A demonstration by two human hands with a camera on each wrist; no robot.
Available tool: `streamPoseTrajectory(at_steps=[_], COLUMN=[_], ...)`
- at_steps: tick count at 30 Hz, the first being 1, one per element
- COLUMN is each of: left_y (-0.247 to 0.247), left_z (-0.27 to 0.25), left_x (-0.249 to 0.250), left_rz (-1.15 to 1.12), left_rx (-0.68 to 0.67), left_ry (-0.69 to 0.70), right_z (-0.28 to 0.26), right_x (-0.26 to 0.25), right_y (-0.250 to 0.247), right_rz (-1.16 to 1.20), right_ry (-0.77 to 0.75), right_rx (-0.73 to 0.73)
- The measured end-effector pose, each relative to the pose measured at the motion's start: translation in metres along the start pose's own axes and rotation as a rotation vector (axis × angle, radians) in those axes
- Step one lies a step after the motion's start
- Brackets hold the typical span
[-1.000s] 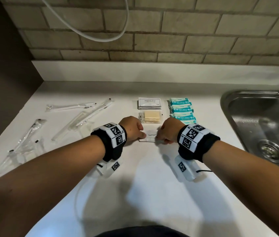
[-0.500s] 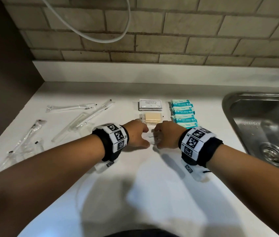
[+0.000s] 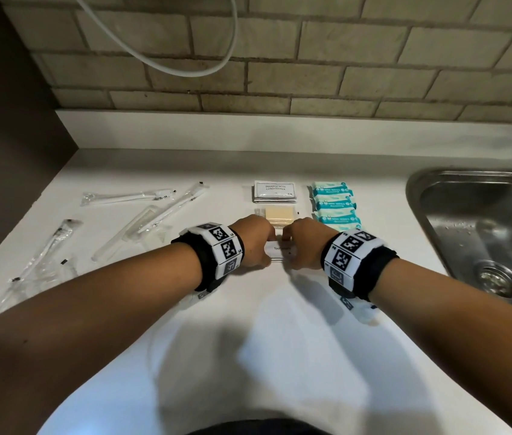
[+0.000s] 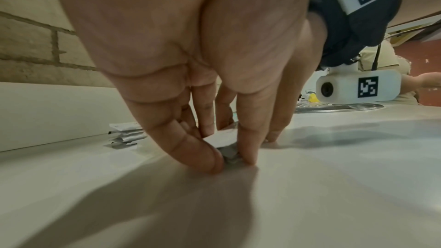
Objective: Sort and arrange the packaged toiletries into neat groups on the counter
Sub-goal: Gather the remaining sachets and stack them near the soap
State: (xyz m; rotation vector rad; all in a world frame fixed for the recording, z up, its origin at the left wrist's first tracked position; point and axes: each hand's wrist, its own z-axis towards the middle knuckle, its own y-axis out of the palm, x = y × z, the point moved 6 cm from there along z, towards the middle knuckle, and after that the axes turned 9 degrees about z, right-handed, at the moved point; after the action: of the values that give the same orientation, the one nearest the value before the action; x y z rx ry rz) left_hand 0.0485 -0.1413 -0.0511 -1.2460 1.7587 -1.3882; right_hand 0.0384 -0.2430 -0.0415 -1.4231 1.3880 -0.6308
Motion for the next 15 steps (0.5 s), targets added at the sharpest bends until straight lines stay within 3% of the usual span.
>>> streamPoseTrajectory(at_steps=[15], left_y=[-0.0004], left_z=[0.0049], left_x=[0.0025], left_rz=[0.03], left_rx=[-0.008], left_ry=[-0.011], right_z=[0.0053], right_x=[0.0004], right_y=[-0.0013], right_rz=[-0.031], right_ry=[-0.001], right_rx=[0.013])
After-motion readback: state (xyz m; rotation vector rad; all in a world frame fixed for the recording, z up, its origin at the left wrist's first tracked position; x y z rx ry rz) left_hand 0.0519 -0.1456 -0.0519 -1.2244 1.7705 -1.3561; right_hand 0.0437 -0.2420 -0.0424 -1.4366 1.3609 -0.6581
